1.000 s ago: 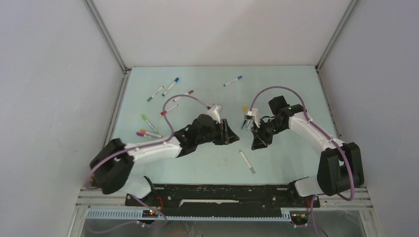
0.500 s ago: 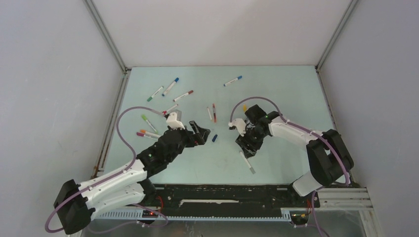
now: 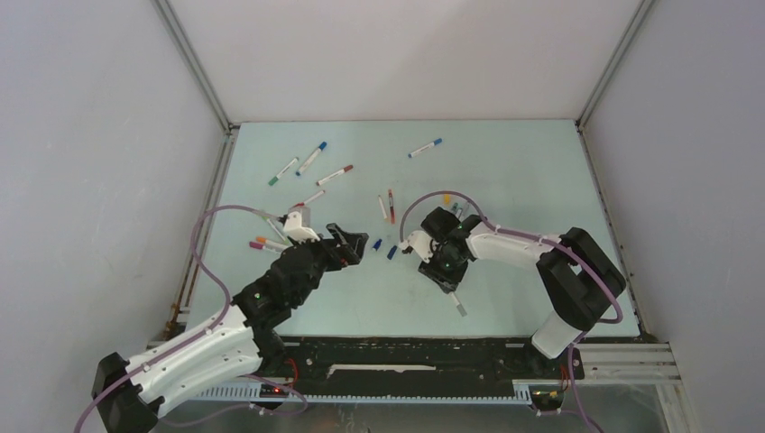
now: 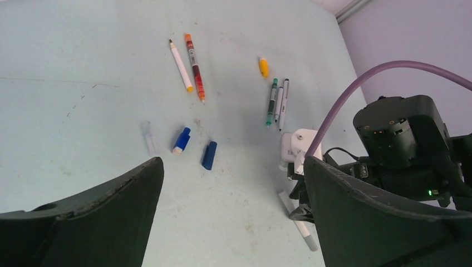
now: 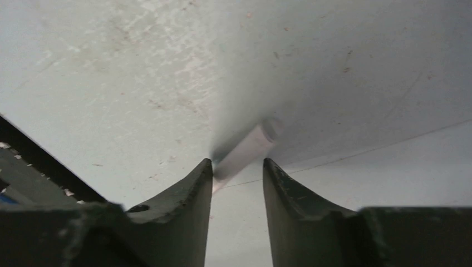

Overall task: Open the pen caps
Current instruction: Pick up the pen from the center of the board.

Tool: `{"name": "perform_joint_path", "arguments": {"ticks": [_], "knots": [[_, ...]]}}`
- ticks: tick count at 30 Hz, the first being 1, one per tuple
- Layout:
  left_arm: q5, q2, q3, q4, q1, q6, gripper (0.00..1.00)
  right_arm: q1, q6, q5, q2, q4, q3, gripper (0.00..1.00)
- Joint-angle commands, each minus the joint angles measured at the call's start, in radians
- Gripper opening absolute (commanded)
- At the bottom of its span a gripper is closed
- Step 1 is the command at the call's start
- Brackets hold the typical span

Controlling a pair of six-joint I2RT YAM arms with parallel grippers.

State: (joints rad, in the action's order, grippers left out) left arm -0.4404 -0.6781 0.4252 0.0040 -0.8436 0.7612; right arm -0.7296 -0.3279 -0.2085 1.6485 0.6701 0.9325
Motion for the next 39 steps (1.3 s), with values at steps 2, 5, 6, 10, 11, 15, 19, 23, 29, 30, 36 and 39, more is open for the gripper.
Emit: {"name": "perform_joint_path", "arguments": {"ticks": [2, 5, 6, 10, 11, 15, 19, 23, 29, 30, 36, 39], "knots": [[-0.042, 0.033, -0.032, 0.003, 0.006, -0.001, 0.98, -0.026, -0.019, 0.163, 0.06, -0.032, 0.002, 0.33], [-0.034, 0.037, -0.039, 0.009, 0.005, -0.002, 0.98, -0.016, -0.038, 0.224, 0.067, -0.035, -0.001, 0.28], [-0.028, 0.035, -0.041, 0.015, 0.005, -0.002, 0.98, -0.009, -0.043, 0.243, 0.065, -0.035, -0.003, 0.26], [-0.001, 0.025, -0.045, 0.044, 0.006, -0.004, 0.98, 0.033, -0.054, 0.258, 0.06, -0.033, -0.003, 0.18], [0.007, 0.022, -0.047, 0.052, 0.006, -0.004, 0.98, 0.041, -0.056, 0.262, 0.06, -0.035, -0.003, 0.16], [0.046, 0.008, -0.063, 0.099, 0.005, 0.006, 0.98, 0.066, -0.061, 0.287, 0.061, -0.048, -0.009, 0.11], [0.091, -0.011, -0.075, 0.146, 0.005, 0.014, 0.99, 0.079, -0.062, 0.269, 0.066, -0.041, -0.007, 0.21], [0.118, -0.026, -0.075, 0.17, 0.005, 0.017, 0.99, 0.074, -0.065, 0.249, 0.076, -0.026, -0.006, 0.39], [0.129, -0.029, -0.083, 0.192, 0.005, 0.024, 0.99, 0.059, -0.068, 0.235, 0.102, -0.015, -0.006, 0.39], [0.131, -0.03, -0.084, 0.198, 0.006, 0.026, 0.99, 0.055, -0.065, 0.23, 0.104, -0.013, -0.005, 0.35], [0.225, -0.056, -0.107, 0.302, 0.006, 0.028, 0.99, 0.082, -0.061, 0.13, 0.102, 0.024, 0.012, 0.14], [0.297, -0.091, -0.119, 0.395, 0.004, 0.029, 0.98, 0.116, -0.059, 0.107, 0.076, 0.032, 0.022, 0.02]]}}
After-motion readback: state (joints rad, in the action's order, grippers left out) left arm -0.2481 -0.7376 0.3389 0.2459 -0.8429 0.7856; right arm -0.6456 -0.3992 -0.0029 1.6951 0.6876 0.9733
